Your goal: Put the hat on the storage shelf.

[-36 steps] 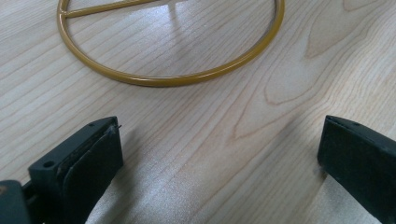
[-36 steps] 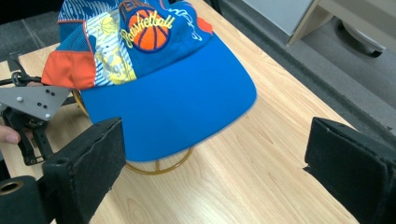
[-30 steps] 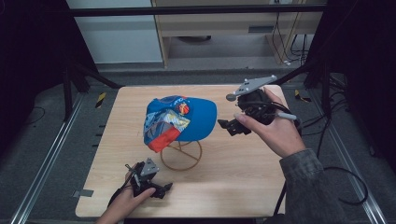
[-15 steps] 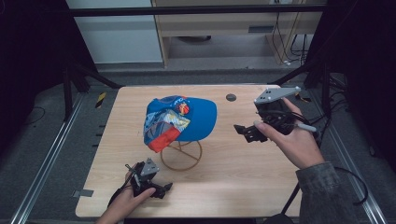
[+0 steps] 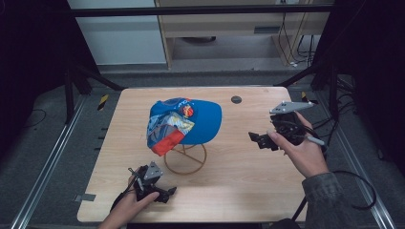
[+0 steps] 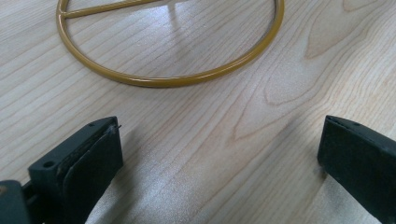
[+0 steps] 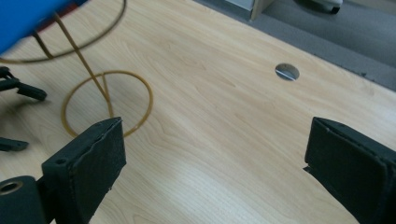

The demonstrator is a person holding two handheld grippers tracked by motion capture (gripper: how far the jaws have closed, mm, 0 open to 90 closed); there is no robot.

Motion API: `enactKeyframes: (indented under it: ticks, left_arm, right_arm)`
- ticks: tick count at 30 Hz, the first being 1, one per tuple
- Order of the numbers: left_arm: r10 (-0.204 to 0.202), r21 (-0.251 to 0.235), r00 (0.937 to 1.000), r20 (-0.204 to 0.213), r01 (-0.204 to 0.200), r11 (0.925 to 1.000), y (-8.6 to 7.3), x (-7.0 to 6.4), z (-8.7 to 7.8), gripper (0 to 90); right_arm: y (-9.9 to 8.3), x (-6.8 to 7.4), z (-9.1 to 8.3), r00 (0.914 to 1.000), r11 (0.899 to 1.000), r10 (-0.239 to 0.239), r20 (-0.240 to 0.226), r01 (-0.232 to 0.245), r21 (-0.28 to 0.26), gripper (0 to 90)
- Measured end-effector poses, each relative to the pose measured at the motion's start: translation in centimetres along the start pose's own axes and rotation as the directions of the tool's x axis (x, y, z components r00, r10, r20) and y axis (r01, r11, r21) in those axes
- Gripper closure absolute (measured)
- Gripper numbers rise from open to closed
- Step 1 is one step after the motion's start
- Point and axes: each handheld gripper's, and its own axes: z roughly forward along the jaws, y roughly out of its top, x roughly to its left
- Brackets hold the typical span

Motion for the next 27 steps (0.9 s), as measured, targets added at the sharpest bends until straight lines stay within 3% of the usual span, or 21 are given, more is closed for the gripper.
enactKeyframes:
  ticks: [8, 16, 27]
  left_arm:
    - [0.0, 0.0, 1.0, -0.001, 0.0, 1.0, 0.0, 0.0, 0.0, 0.0]
    - [0.0, 0.0, 1.0, -0.001, 0.0, 1.0, 0.0, 0.0, 0.0, 0.0]
    - [0.0, 0.0, 1.0, 0.0, 0.0, 1.0, 0.0, 0.0, 0.0, 0.0]
  right_arm:
    - [-3.7, 0.0, 3.1, 0.9992, 0.998, 0.026, 0.031, -0.028, 0.052, 9.3]
    - [-6.4, -0.1, 5.0, 0.9978, 0.996, 0.053, 0.041, -0.055, 0.071, 10.0]
    - [-8.9, 0.6, 6.9, 0.9982, 0.993, 0.058, 0.015, -0.06, 0.102, 10.6]
